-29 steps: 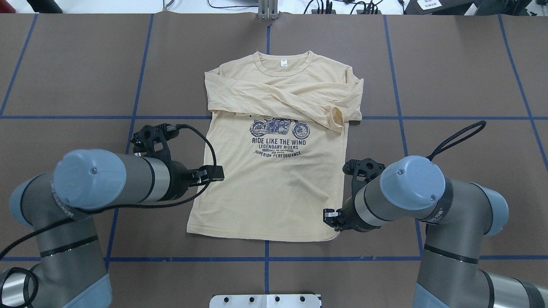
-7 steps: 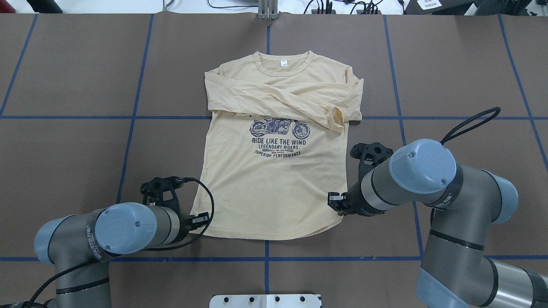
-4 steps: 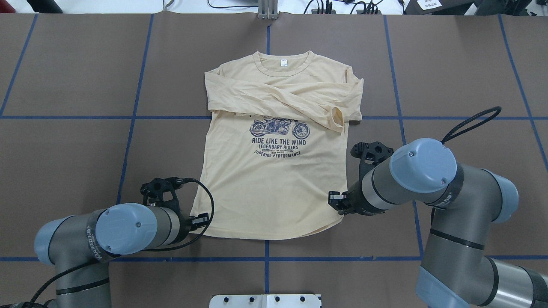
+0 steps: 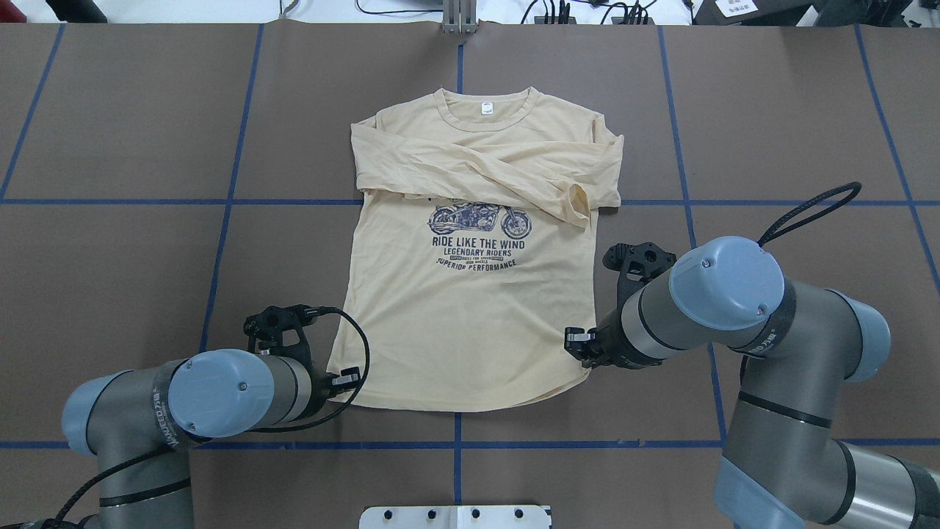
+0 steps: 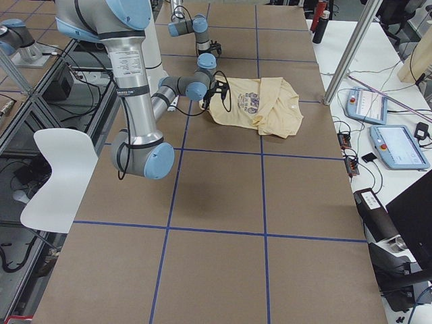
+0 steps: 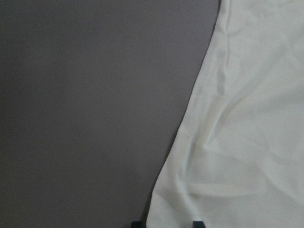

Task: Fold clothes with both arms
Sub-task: 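Lift the hem with both grippers and fold it over toward the collar, then open the right gripper at the collar and raise both grippers off the shirt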

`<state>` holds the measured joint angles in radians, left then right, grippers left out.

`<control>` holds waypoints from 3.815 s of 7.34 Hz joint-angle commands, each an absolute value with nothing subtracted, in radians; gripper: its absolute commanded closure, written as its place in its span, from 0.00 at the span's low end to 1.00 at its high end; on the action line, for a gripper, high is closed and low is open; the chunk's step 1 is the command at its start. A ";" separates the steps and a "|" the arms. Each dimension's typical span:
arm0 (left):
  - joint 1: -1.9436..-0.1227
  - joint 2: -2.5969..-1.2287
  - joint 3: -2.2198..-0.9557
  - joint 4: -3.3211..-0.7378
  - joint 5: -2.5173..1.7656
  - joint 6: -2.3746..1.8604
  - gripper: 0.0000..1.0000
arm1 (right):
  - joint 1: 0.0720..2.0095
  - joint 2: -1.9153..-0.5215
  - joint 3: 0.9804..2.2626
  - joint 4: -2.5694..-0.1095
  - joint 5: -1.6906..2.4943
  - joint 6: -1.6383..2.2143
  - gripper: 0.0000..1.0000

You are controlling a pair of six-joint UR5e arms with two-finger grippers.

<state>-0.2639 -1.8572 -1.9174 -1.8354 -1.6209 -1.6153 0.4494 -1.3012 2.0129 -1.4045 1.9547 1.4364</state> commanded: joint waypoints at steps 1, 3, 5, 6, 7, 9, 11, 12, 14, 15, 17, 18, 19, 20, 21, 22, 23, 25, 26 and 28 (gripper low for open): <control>-0.262 -1.861 -1.919 -1.835 -1.621 -1.617 0.97 | 0.451 -1.304 2.013 -1.405 1.954 1.434 1.00; -0.264 -1.859 -1.924 -1.833 -1.621 -1.618 1.00 | 0.451 -1.305 2.011 -1.405 1.956 1.431 1.00; -0.271 -1.855 -1.997 -1.801 -1.626 -1.618 1.00 | 0.451 -1.308 2.013 -1.404 1.977 1.431 1.00; -0.270 -1.850 -2.073 -1.720 -1.629 -1.618 1.00 | 0.454 -1.310 2.022 -1.404 2.012 1.433 1.00; -0.261 -1.856 -2.136 -1.627 -1.631 -1.618 1.00 | 0.454 -1.331 2.031 -1.404 2.038 1.433 1.00; -0.172 -1.858 -2.178 -1.580 -1.666 -1.635 1.00 | 0.431 -1.400 2.078 -1.407 2.136 1.437 1.00; -0.077 -1.853 -2.221 -1.577 -1.666 -1.657 1.00 | 0.342 -1.506 2.160 -1.407 2.177 1.437 1.00; -0.051 -1.853 -2.259 -1.545 -1.666 -1.686 1.00 | 0.339 -1.511 2.163 -1.405 2.190 1.439 1.00; -0.110 -1.864 -2.342 -1.417 -1.690 -1.674 1.00 | 0.435 -1.441 2.132 -1.404 2.169 1.396 1.00; -0.202 -1.868 -2.344 -1.414 -1.719 -1.637 1.00 | 0.530 -1.412 2.119 -1.405 2.181 1.343 1.00; -0.347 -1.945 -2.288 -1.414 -1.732 -1.516 1.00 | 0.711 -1.335 2.056 -1.407 2.225 1.261 1.00; -0.442 -1.974 -2.249 -1.413 -1.758 -1.431 1.00 | 0.818 -1.292 1.993 -1.407 2.296 1.167 1.00; -0.550 -2.021 -2.171 -1.426 -1.810 -1.381 1.00 | 0.900 -1.246 1.933 -1.408 2.331 1.119 1.00; -0.648 -2.072 -2.084 -1.430 -1.834 -1.296 1.00 | 0.935 -1.154 1.830 -1.407 2.330 1.117 1.00; -0.720 -2.098 -2.016 -1.465 -1.838 -1.238 1.00 | 0.946 -1.073 1.719 -1.405 2.329 1.115 1.00; -0.742 -2.130 -1.880 -1.585 -1.847 -1.238 1.00 | 0.948 -0.999 1.615 -1.404 2.323 1.100 1.00; -0.744 -2.157 -1.739 -1.718 -1.847 -1.241 1.00 | 0.948 -0.958 1.550 -1.404 2.319 1.091 1.00; -0.742 -2.161 -1.588 -1.908 -1.845 -1.252 1.00 | 0.948 -0.933 1.423 -1.294 2.309 1.091 1.00; -0.742 -2.161 -1.556 -1.948 -1.845 -1.252 1.00 | 0.946 -0.931 1.355 -1.228 2.309 1.091 1.00; -0.741 -2.170 -1.472 -2.028 -1.845 -1.253 1.00 | 0.939 -0.875 1.255 -1.213 2.309 1.091 1.00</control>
<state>-0.7416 -2.1633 -1.5254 -1.9750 -1.8455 -1.2525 0.9435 -0.9080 1.3236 -1.2320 2.3089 1.0907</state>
